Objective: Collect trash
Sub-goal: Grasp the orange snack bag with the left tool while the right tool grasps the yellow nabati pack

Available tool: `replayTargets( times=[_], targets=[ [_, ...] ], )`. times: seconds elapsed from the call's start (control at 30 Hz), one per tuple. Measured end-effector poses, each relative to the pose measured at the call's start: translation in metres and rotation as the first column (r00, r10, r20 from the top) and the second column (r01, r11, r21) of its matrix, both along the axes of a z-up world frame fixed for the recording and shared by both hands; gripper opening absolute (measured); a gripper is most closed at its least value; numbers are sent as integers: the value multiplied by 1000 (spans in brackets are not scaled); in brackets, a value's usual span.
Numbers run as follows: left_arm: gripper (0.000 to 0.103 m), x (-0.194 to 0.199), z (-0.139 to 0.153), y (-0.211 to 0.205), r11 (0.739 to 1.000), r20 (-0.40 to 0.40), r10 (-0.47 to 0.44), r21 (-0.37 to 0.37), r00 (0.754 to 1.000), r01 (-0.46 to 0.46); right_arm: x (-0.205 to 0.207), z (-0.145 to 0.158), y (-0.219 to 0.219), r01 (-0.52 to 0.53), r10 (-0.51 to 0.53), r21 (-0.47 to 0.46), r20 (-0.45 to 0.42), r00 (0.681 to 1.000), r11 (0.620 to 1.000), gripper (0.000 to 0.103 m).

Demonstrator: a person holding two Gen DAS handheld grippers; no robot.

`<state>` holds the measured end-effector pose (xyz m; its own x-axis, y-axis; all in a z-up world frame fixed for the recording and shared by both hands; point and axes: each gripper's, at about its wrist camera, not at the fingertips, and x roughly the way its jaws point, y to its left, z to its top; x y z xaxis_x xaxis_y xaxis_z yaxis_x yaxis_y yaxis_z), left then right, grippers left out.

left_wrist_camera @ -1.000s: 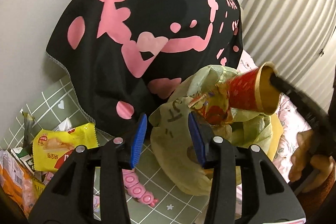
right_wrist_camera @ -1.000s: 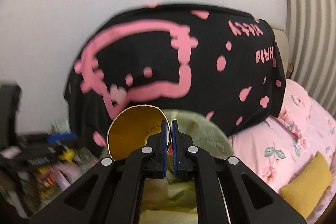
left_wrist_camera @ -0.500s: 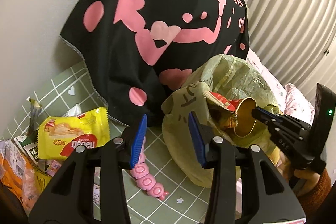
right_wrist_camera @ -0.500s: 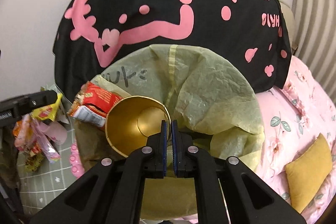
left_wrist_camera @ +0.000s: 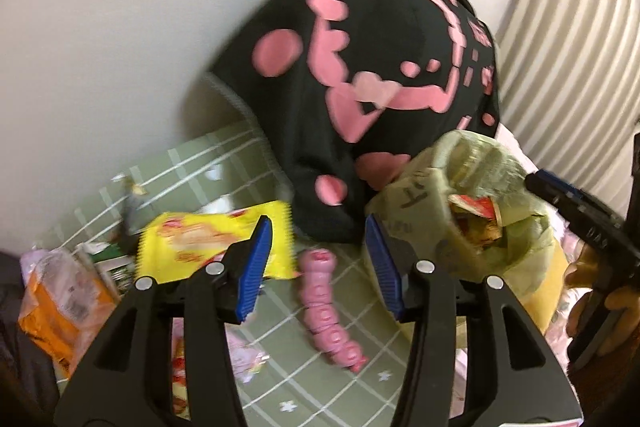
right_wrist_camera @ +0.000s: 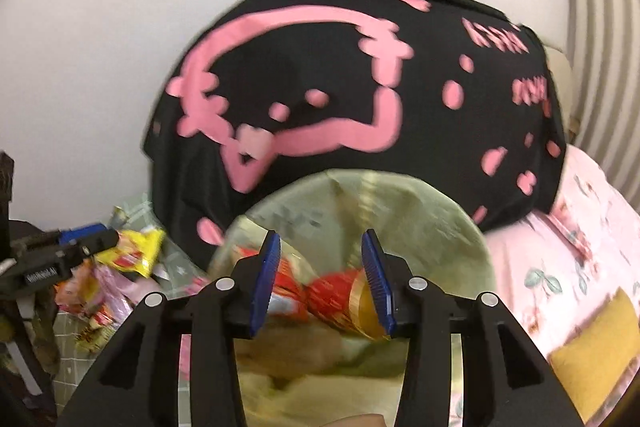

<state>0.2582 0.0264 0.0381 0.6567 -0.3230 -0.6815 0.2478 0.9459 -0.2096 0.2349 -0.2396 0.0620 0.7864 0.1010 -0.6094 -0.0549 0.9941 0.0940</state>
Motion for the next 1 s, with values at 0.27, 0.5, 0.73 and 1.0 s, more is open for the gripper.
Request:
replayTargets(
  times=[0.27, 0.5, 0.73, 1.0],
  targets=[
    [46, -22, -11, 77, 971, 44, 233, 36, 971, -235, 21, -2, 69, -188, 188, 48, 6, 982, 981, 46],
    [46, -46, -35, 158, 871, 5, 488, 55, 873, -488, 27, -19, 137, -323, 323, -69, -21, 946, 944, 46],
    [46, -67, -63, 208, 786, -90, 618, 61, 781, -615, 29, -39, 170, -401, 397, -67, -69, 915, 914, 46],
    [46, -78, -87, 229, 758, -200, 636, -22, 745, -652, 34, -49, 189, -422, 414, -83, -94, 905, 903, 46]
  ],
)
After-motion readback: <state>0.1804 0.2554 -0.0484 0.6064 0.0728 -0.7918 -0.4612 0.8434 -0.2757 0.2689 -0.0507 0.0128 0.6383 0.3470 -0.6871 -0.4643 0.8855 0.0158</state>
